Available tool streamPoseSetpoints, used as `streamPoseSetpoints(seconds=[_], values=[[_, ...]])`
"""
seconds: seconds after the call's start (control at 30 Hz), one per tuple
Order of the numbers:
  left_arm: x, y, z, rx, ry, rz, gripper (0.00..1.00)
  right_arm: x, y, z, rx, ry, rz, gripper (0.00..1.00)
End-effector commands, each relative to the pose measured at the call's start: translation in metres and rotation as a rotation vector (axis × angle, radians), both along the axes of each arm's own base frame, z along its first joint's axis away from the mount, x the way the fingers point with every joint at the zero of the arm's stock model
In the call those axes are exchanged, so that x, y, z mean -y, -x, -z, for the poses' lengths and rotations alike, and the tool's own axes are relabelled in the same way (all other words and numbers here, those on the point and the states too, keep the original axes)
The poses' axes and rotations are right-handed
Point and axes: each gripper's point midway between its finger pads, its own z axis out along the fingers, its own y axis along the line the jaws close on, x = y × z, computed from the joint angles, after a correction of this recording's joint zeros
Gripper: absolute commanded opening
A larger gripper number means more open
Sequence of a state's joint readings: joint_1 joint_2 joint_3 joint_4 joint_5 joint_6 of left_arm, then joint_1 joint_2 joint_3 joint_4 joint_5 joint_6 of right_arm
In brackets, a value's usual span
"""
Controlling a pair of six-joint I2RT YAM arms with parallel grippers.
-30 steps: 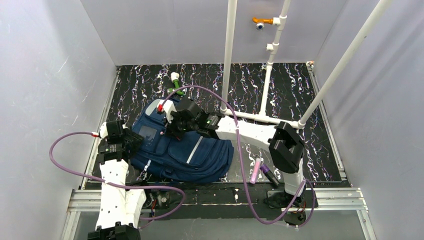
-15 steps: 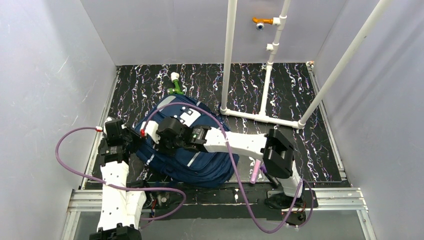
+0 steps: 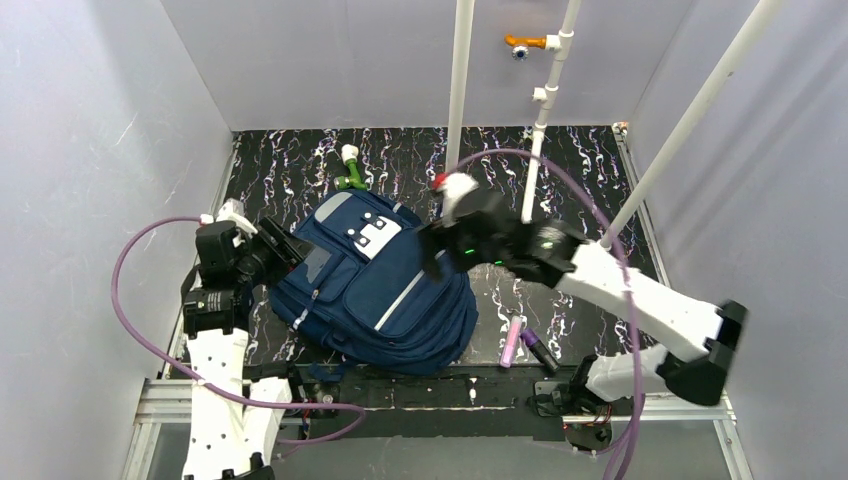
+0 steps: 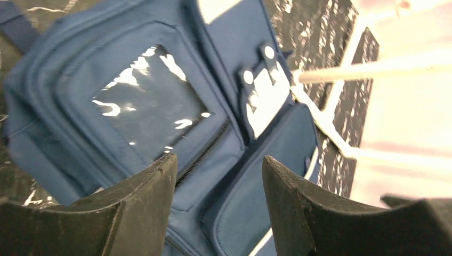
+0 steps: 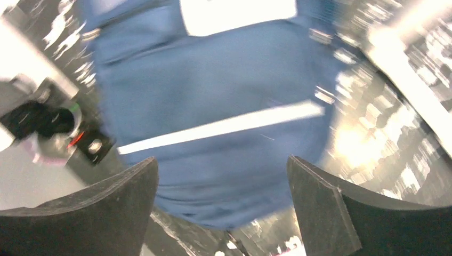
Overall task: Pack the student bag
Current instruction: Unzip the student bag at the center of the board, then pick up the stationery from the center of the board.
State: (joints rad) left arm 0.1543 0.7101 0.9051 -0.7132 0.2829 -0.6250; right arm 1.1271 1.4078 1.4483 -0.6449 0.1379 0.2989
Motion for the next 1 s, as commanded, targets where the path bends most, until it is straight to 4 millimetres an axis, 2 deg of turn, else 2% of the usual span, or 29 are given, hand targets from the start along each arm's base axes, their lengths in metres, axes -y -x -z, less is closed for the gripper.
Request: streamPoseSetpoints(seconds=[0.0,0.07,0.13,0.2,0.33,0.4,0.5,0.57,0.63,0.77,0.87,0.97], values=[[0.034,-0.001,-0.021,0.062,0.037,0.195,0.58,0.145,-0.028,0.069,-0.187,0.223,0.575,0.98],[0.049,0.000,-0.024,0.069,0.018,0.268,0.59,0.187,-0.011,0.105,-0.296,0.298,0.697,0.98],[0.064,0.002,-0.025,0.068,-0.001,0.340,0.60,0.213,0.008,0.130,-0.406,0.334,0.788,0.98],[0.075,0.005,-0.027,0.072,-0.002,0.389,0.61,0.228,0.018,0.140,-0.420,0.345,0.843,0.95],[0.089,0.008,-0.033,0.089,0.020,0.462,0.62,0.239,0.041,0.160,-0.490,0.398,0.838,0.93],[0.093,0.010,-0.038,0.102,0.023,0.485,0.62,0.236,0.052,0.167,-0.548,0.411,0.791,0.87],[0.094,0.010,-0.043,0.119,0.023,0.498,0.64,0.218,0.050,0.164,-0.578,0.328,0.767,0.76],[0.096,0.010,-0.046,0.121,0.027,0.507,0.65,0.199,0.047,0.163,-0.618,0.251,0.768,0.75],[0.098,0.010,-0.046,0.116,0.034,0.519,0.66,0.185,0.050,0.175,-0.697,0.205,0.788,0.76],[0.105,0.016,-0.052,0.128,0.060,0.563,0.72,0.184,0.051,0.204,-0.734,0.211,0.886,0.74],[0.113,0.021,-0.057,0.131,0.090,0.611,0.75,0.186,0.045,0.219,-0.700,0.215,0.918,0.74],[0.120,0.025,-0.059,0.114,0.120,0.645,0.76,0.188,0.040,0.230,-0.682,0.245,0.932,0.70]])
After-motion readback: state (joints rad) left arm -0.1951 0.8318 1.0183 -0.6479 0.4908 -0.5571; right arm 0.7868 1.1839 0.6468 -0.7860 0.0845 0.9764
